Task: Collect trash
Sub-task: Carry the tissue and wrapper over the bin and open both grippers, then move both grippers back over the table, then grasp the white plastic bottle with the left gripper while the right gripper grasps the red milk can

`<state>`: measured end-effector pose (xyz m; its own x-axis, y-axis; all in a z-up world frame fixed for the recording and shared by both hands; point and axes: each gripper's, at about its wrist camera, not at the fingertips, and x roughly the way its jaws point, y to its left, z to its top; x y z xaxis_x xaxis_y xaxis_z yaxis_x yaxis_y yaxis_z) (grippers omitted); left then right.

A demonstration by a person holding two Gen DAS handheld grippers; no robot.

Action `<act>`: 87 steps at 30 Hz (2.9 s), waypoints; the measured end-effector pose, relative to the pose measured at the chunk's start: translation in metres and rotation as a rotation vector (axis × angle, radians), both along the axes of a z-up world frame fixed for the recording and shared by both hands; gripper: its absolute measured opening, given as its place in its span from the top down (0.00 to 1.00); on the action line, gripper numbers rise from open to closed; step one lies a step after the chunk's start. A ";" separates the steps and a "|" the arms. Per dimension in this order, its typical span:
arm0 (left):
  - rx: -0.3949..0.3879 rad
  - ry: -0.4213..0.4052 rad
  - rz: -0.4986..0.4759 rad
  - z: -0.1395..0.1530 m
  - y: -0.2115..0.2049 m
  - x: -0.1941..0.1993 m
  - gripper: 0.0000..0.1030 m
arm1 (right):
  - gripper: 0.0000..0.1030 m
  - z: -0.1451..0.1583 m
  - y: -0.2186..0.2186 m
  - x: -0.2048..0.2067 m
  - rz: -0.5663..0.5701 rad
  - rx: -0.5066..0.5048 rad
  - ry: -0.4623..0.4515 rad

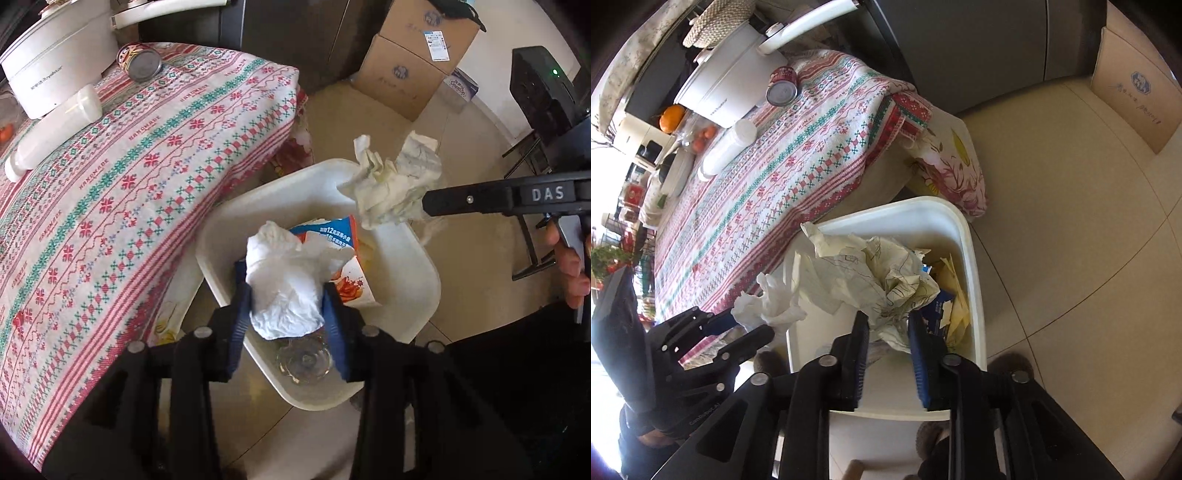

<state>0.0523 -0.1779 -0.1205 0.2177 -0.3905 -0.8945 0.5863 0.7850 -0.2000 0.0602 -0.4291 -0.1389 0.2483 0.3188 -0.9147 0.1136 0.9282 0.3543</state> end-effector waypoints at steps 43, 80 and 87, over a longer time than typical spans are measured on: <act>0.025 -0.162 0.511 0.042 0.176 0.148 0.06 | 0.28 0.062 0.136 0.116 0.284 -0.211 -0.273; 0.220 -0.005 0.166 -0.012 0.134 0.243 0.44 | 0.41 -0.009 0.173 0.336 0.314 -0.152 -0.304; 0.158 0.122 0.277 -0.017 0.182 0.214 0.46 | 0.48 -0.013 0.176 0.324 0.328 -0.161 -0.218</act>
<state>0.2659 0.0046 -0.1374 0.1834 -0.1862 -0.9652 0.3260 0.9379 -0.1190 0.3846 -0.2533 -0.1514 0.3509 0.2708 -0.8964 -0.2585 0.9481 0.1852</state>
